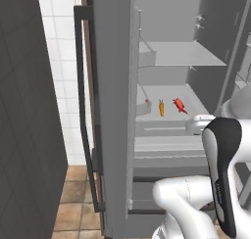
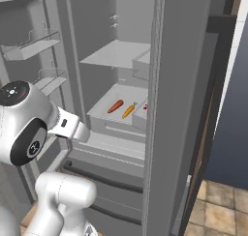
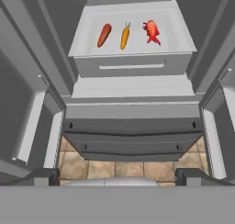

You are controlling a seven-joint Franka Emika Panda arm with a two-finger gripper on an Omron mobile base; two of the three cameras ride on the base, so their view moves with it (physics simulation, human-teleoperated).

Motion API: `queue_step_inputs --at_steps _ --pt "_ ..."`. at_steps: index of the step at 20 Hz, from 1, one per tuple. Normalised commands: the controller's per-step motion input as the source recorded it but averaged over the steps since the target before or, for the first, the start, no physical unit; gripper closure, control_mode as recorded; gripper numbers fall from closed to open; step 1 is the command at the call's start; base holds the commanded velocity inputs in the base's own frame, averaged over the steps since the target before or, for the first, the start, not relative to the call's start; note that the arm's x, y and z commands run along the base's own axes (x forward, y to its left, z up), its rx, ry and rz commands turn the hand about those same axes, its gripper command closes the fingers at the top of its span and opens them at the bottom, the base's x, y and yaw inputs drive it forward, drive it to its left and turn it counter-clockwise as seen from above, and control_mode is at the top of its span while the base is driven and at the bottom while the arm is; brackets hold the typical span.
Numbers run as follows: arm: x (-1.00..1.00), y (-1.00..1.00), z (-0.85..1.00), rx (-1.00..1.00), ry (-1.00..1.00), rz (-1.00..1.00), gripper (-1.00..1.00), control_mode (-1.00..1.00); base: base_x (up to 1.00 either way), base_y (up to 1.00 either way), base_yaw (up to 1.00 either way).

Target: Place one carrot and one fish in each tupperware on the nearby counter, to pack two identical lunches.

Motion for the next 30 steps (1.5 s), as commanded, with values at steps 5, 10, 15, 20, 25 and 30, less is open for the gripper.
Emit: queue_step_inputs --at_steps 5,10,15,20,25,30 --pt "0.00 0.00 0.00 0.00 0.00 0.00 -1.00 1.00 0.01 -0.04 0.00" --pt "0.00 0.00 0.00 0.00 0.00 0.00 -1.00 1.00 0.18 -0.06 0.00" --pt "0.00 0.00 0.00 0.00 0.00 0.00 -1.00 1.00 0.44 -0.16 0.00" --pt "0.67 -0.22 -0.22 0.00 0.00 0.00 -1.00 -1.00 0.00 0.00 0.00" --pt "0.69 -0.22 -0.24 0.00 0.00 0.00 -1.00 -1.00 0.00 0.00 0.00" --pt "0.69 -0.07 -0.37 0.00 -0.01 0.00 -1.00 -1.00 0.00 0.00 0.00"
